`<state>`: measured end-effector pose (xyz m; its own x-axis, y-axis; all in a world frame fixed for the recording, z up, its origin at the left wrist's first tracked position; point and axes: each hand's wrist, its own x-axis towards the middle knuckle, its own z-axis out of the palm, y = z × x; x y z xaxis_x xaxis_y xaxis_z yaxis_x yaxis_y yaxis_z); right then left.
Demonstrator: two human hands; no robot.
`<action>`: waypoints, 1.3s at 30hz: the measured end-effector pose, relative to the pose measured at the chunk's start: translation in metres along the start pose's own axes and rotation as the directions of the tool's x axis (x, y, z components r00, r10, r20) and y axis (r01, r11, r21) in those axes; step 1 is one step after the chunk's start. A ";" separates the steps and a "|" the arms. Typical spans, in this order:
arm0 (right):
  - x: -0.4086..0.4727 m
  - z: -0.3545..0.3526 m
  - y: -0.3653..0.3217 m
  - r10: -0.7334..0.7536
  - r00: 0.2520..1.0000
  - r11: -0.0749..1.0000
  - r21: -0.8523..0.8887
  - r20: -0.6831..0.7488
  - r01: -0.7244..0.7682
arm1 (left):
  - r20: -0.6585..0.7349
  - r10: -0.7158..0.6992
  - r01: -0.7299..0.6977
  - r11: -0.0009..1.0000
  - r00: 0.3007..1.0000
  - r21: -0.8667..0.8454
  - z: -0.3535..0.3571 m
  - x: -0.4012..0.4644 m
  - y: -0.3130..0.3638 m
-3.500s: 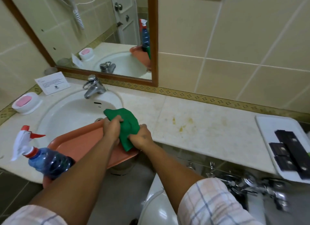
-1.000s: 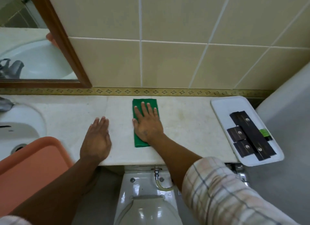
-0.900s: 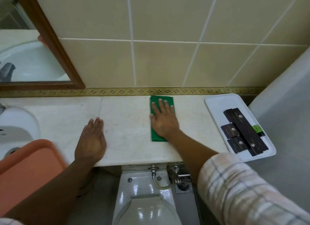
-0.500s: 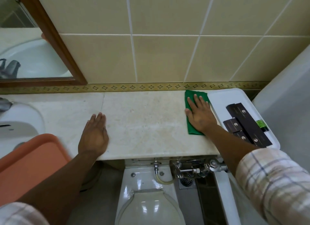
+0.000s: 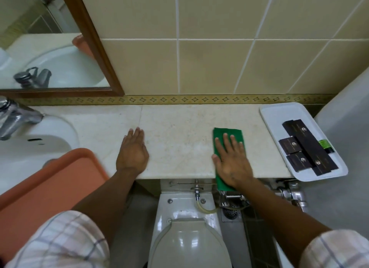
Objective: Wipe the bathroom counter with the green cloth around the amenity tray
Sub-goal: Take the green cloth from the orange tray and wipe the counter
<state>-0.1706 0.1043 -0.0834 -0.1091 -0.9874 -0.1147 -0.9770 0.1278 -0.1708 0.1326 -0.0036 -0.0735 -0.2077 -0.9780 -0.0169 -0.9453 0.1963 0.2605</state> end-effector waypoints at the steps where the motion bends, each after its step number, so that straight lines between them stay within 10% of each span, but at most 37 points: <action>1: 0.003 0.004 -0.024 -0.040 0.999 0.999 0.008 0.005 0.040 | -0.003 -0.002 0.002 1.000 1.000 0.000 0.001 0.000 -0.001; 7: 0.020 0.035 -0.163 -0.211 0.977 0.977 0.045 0.033 0.209 | -0.034 -0.002 0.002 1.000 0.999 0.002 0.006 0.003 -0.004; 20: 0.132 0.012 -0.192 -0.240 0.968 0.970 0.064 0.069 0.236 | -0.043 -0.014 0.015 1.000 0.999 0.011 0.021 0.010 -0.017; 39: 0.090 -0.021 0.068 0.163 0.986 0.987 0.022 -0.033 -0.162 | -0.030 0.019 -0.020 0.999 0.999 -0.025 0.006 0.005 -0.002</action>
<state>-0.2512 0.0223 -0.0845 -0.2727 -0.9560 -0.1082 -0.9421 0.2881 -0.1716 0.1315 -0.0081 -0.0797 -0.2183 -0.9757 0.0171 -0.9343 0.2141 0.2852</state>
